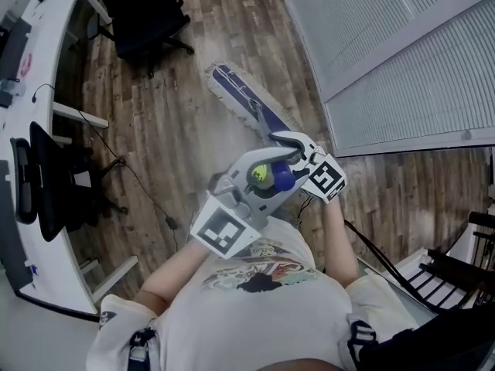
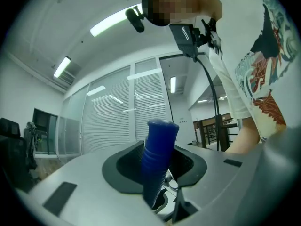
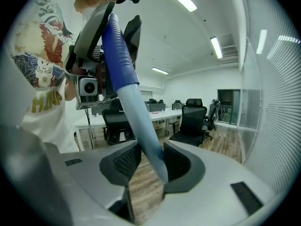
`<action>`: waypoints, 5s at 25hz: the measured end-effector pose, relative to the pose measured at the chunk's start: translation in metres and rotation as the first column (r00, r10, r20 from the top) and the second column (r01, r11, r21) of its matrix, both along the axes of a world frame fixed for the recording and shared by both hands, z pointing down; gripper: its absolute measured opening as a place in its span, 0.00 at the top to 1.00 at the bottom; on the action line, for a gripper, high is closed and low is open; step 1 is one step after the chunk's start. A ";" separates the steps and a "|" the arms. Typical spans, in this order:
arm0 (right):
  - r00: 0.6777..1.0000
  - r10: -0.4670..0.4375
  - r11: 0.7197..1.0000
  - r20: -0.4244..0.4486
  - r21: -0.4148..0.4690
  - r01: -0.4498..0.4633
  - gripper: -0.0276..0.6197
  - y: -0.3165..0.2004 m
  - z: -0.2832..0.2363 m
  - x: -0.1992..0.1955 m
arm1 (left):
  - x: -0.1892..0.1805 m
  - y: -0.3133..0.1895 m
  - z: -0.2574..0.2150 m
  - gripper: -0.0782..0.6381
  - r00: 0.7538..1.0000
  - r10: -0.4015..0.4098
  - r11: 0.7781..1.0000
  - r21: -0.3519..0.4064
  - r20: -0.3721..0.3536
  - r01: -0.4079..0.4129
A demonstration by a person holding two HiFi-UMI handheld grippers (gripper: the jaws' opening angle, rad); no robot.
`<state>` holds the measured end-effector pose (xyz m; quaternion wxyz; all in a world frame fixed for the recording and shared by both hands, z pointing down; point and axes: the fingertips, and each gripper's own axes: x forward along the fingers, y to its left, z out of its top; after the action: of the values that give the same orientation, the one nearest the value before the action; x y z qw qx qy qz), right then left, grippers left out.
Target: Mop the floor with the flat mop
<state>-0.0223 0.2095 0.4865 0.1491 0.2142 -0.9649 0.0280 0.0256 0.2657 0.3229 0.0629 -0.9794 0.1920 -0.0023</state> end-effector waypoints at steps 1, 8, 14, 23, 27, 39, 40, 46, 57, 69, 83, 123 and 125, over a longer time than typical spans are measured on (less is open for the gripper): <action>1.000 0.010 1.000 0.010 0.003 -0.010 0.74 -0.003 -0.001 0.002 | 0.002 -0.003 -0.002 0.73 1.000 0.001 1.000 0.011 -0.003 -0.001; 0.985 0.143 0.989 0.095 -0.059 -0.138 0.72 -0.044 -0.017 0.015 | 0.011 -0.048 -0.019 0.73 1.000 0.019 1.000 0.024 0.024 -0.019; 0.892 0.367 0.879 0.263 -0.412 -0.241 0.68 -0.035 0.014 0.051 | -0.011 -0.067 -0.028 0.73 0.999 -0.012 1.000 -0.012 -0.048 0.011; 0.272 0.730 0.437 0.628 -0.734 0.520 0.60 -0.024 0.036 0.034 | -0.030 -0.037 -0.019 0.73 0.998 0.049 0.999 -0.018 -0.040 -0.050; 0.167 0.813 0.336 0.557 -0.684 0.648 0.60 -0.025 0.062 0.005 | -0.037 -0.015 -0.007 0.73 0.996 0.084 0.996 -0.017 0.005 -0.084; 0.110 0.887 0.236 0.449 -0.645 0.727 0.61 -0.043 0.088 -0.011 | -0.046 -0.001 0.002 0.72 0.989 0.148 0.988 -0.036 0.016 -0.148; 0.096 0.899 0.221 0.427 -0.632 0.743 0.61 -0.043 0.091 -0.011 | -0.045 0.002 0.002 0.72 0.985 0.173 0.984 -0.038 0.014 -0.172; 0.142 0.897 0.197 0.419 -0.665 0.721 0.61 -0.057 0.100 -0.022 | -0.040 0.013 0.005 0.72 0.975 0.223 0.974 -0.032 0.018 -0.223; 0.575 0.716 -0.010 0.396 -0.818 0.575 0.59 -0.058 0.098 -0.043 | -0.052 0.002 -0.012 0.69 0.980 0.122 0.988 -0.081 -0.155 -0.135; 0.811 0.470 -0.143 0.349 -0.876 0.460 0.58 -0.071 0.111 -0.054 | -0.048 -0.004 0.008 0.66 0.977 0.120 0.988 -0.076 -0.177 -0.135; 0.716 0.576 -0.175 0.394 -0.797 0.578 0.60 -0.069 0.140 -0.045 | -0.038 0.015 0.048 0.64 0.932 0.361 0.930 -0.077 0.016 -0.359; 0.796 0.536 -0.203 0.282 -0.872 0.446 0.66 0.028 0.217 -0.039 | 0.020 0.054 0.176 0.49 0.917 0.382 0.753 -0.615 0.117 -0.235; 0.800 0.528 -0.212 0.285 -0.868 0.449 0.67 0.013 0.218 -0.036 | 0.026 0.040 0.176 0.52 0.912 0.389 0.764 -0.598 0.130 -0.240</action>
<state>-0.0583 0.2221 0.7050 -0.0564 0.0267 -0.5418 0.8382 0.0514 0.3053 0.4985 -0.2098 -0.9628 0.0048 -0.1704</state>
